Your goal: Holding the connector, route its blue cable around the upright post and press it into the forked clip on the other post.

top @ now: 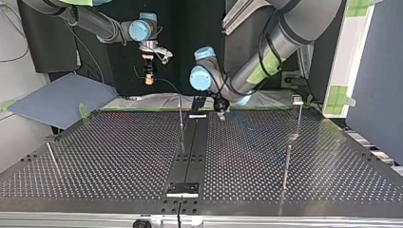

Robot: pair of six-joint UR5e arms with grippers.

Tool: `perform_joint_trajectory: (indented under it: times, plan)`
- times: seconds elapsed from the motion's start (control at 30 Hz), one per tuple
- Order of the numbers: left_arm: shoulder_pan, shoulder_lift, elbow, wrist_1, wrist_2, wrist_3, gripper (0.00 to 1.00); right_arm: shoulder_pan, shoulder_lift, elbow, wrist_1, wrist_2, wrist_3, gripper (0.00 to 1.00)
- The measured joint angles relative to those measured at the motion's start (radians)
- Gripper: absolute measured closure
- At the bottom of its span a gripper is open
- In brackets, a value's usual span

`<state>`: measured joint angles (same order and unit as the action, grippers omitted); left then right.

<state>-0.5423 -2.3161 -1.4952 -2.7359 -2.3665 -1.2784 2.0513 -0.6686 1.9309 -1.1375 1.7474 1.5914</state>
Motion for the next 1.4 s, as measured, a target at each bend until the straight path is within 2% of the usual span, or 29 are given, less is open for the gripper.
perform_joint_trajectory:
  times: [0.27,0.4,0.73,0.9,1.07,1.4]
  plan:
    - [-0.034,-0.050,0.000,0.027,0.007,-0.012,0.00,-0.001,0.000,-0.011,0.009,-0.005,-0.003,1.00]
    - [-0.047,-0.089,0.000,0.063,0.020,-0.041,0.00,-0.002,0.000,-0.015,0.014,-0.016,-0.010,1.00]
    - [-0.064,-0.150,0.000,0.102,0.061,-0.102,0.00,-0.002,0.000,-0.021,0.018,-0.091,-0.029,1.00]
    - [-0.067,-0.186,0.000,0.140,0.097,-0.137,0.00,0.001,0.000,-0.021,0.014,-0.133,-0.038,1.00]
    - [-0.069,-0.195,0.000,0.168,0.116,-0.181,0.00,-0.001,0.000,-0.023,0.007,-0.171,-0.041,1.00]
    - [-0.073,-0.196,0.000,0.209,0.139,-0.257,0.00,-0.006,0.001,-0.023,0.000,-0.184,-0.041,1.00]
